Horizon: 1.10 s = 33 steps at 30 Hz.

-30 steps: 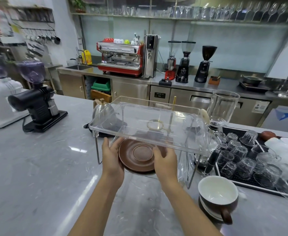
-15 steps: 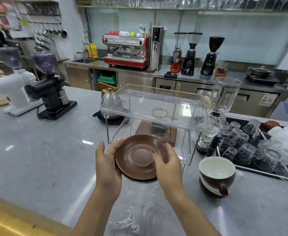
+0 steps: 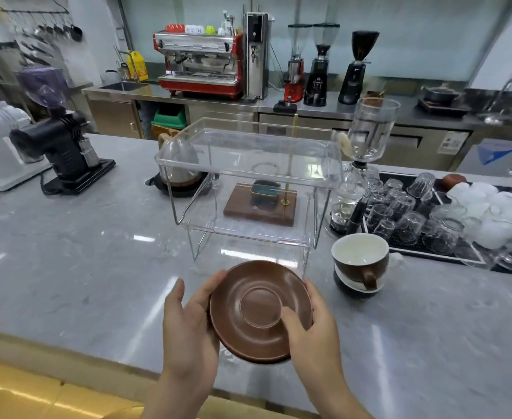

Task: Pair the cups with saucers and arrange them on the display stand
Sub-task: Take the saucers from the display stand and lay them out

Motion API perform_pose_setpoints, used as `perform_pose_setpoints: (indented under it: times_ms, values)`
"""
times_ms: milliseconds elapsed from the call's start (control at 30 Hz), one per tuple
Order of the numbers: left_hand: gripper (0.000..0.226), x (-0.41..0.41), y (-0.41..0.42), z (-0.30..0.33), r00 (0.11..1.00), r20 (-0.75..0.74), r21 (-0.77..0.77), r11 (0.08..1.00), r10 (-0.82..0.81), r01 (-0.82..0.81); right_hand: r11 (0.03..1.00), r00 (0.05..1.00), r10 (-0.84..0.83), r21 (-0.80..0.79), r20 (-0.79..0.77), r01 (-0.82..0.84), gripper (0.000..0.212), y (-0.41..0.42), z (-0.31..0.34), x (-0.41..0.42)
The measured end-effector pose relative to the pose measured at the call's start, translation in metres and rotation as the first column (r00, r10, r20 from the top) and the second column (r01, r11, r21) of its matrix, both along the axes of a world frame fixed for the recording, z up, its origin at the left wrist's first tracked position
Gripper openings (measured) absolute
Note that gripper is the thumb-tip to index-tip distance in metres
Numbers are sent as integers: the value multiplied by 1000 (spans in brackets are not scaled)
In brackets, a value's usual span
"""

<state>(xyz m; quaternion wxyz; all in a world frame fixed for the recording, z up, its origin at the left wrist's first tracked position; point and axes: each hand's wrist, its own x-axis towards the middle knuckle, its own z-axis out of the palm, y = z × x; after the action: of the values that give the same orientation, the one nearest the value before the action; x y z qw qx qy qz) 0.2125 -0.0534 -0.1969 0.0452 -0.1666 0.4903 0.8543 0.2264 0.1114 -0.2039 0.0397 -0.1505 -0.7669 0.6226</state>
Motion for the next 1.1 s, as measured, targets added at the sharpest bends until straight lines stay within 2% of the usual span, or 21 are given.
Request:
perform_pose_setpoints:
  times_ms: [433, 767, 900, 1000, 1100]
  values:
    - [66, 9, 60, -23, 971, 105, 51, 976, -215, 210, 977, 967, -211, 25, 142, 210, 56, 59, -21, 43]
    - [63, 6, 126, -31, 901, 166, 48, 916, -401, 398, 921, 911, -390, 50, 134, 387, 49, 123, -25, 59]
    - [63, 1, 156, -31, 881, 180, 36, 898, -438, 439, 903, 894, -429, 56, 130, 425, 37, 153, -26, 58]
    - [61, -2, 177, -32, 873, 198, 33, 894, -445, 448, 893, 885, -450, 35, 118, 449, 36, 177, -30, 55]
    - [60, -5, 200, -32, 872, 202, 25, 892, -446, 451, 891, 885, -452, 22, 108, 453, 44, 200, -33, 51]
